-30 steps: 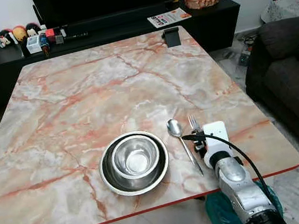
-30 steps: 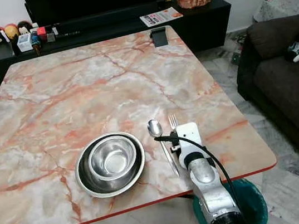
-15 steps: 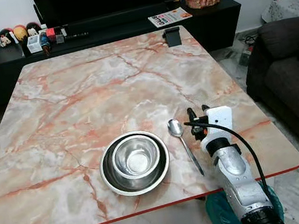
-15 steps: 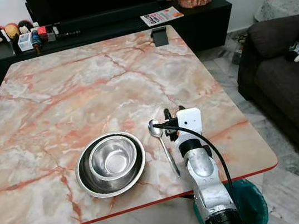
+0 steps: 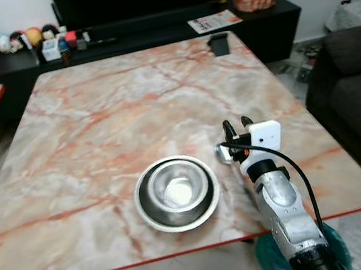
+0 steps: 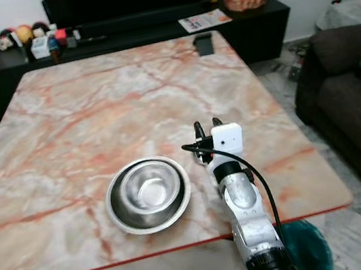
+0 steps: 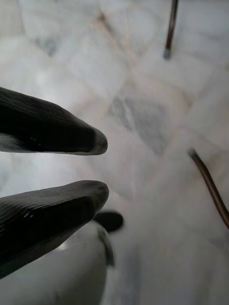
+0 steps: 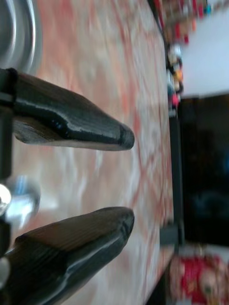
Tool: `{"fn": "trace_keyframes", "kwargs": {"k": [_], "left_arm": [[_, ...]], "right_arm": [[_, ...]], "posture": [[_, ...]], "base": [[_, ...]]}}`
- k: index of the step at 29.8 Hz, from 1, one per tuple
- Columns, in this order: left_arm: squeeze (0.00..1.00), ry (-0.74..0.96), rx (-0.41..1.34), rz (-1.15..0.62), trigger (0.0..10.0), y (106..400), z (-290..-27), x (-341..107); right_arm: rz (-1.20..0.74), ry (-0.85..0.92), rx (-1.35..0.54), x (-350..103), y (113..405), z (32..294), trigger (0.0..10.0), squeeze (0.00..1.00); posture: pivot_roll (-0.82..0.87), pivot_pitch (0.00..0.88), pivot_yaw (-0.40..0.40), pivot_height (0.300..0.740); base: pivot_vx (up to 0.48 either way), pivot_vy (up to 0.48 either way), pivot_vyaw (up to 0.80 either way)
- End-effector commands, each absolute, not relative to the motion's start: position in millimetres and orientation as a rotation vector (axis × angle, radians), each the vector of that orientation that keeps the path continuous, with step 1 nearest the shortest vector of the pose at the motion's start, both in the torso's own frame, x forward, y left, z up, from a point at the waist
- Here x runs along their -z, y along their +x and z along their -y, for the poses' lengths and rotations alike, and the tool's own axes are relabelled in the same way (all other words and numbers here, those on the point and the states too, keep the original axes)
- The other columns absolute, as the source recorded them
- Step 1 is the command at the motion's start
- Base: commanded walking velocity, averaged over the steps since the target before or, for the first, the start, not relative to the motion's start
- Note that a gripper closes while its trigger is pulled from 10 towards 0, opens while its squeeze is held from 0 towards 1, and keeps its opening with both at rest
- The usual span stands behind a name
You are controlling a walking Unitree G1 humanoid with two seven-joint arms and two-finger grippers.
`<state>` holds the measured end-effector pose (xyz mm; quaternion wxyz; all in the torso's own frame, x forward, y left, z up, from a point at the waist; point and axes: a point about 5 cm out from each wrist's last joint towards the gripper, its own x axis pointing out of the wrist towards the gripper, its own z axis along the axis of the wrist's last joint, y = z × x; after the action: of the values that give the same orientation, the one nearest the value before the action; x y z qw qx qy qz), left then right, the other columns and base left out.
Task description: Setting the table
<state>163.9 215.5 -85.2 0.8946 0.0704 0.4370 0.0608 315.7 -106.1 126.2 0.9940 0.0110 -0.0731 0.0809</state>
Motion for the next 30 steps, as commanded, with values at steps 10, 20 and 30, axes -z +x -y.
{"fn": "trace_keyframes", "kwargs": {"k": [10, 20, 30], "left_arm": [[0.0, 0.138, -0.131, -0.906, 10.0, 164.4, -216.3, 84.9], [0.0, 0.136, -0.135, -0.909, 10.0, 163.1, -216.9, 85.4], [0.0, 0.134, -0.136, -0.907, 10.0, 163.7, -215.9, 85.3]], "right_arm": [[0.158, 0.019, -0.17, -128.2, 316.1, 106.4, 10.0, 0.0], [0.165, 0.021, -0.177, -129.7, 316.3, 105.2, 10.0, 0.0], [0.171, 0.024, -0.19, -131.9, 316.7, 103.4, 10.0, 0.0]], "posture": [[-0.01, 0.055, 0.055, 0.74], [-0.01, 0.057, 0.053, 0.74], [0.0, 0.055, 0.047, 0.74]], "base": [[0.0, 0.407, 0.0], [0.0, 0.405, 0.0], [0.0, 0.398, 0.0]]}}
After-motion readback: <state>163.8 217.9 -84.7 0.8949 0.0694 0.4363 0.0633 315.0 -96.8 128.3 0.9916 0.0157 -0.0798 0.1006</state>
